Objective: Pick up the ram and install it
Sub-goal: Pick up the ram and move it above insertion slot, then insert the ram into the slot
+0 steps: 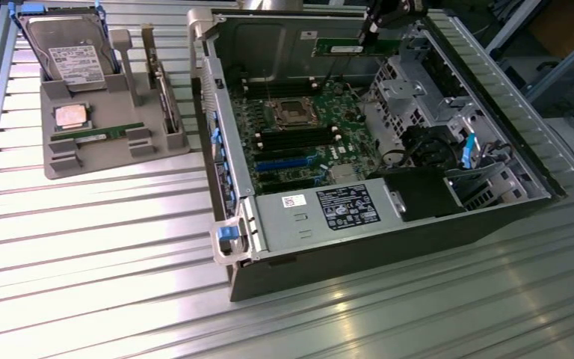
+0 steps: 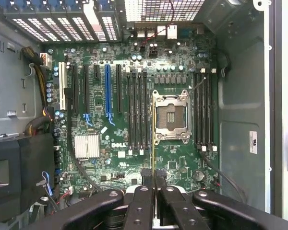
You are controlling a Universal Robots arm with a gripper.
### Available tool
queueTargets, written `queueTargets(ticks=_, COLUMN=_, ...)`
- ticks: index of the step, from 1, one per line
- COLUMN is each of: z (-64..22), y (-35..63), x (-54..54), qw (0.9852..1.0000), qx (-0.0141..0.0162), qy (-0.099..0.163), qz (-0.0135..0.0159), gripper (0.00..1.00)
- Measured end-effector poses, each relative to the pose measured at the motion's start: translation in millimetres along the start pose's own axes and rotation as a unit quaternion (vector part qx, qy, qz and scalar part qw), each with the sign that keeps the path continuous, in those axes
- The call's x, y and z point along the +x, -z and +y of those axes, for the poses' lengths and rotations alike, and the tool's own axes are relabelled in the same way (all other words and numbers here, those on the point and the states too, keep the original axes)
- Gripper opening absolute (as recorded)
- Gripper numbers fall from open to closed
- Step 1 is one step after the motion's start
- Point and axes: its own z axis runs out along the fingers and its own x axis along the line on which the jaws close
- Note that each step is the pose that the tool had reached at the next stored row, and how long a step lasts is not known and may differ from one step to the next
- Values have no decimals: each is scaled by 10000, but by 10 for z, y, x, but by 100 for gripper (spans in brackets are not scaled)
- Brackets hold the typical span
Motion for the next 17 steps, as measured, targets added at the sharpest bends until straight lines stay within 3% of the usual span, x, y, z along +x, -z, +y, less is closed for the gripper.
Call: queueTargets(ticks=17, z=15, y=-71, x=9, qw=10000, qx=0, qy=1, qz=0, gripper=13)
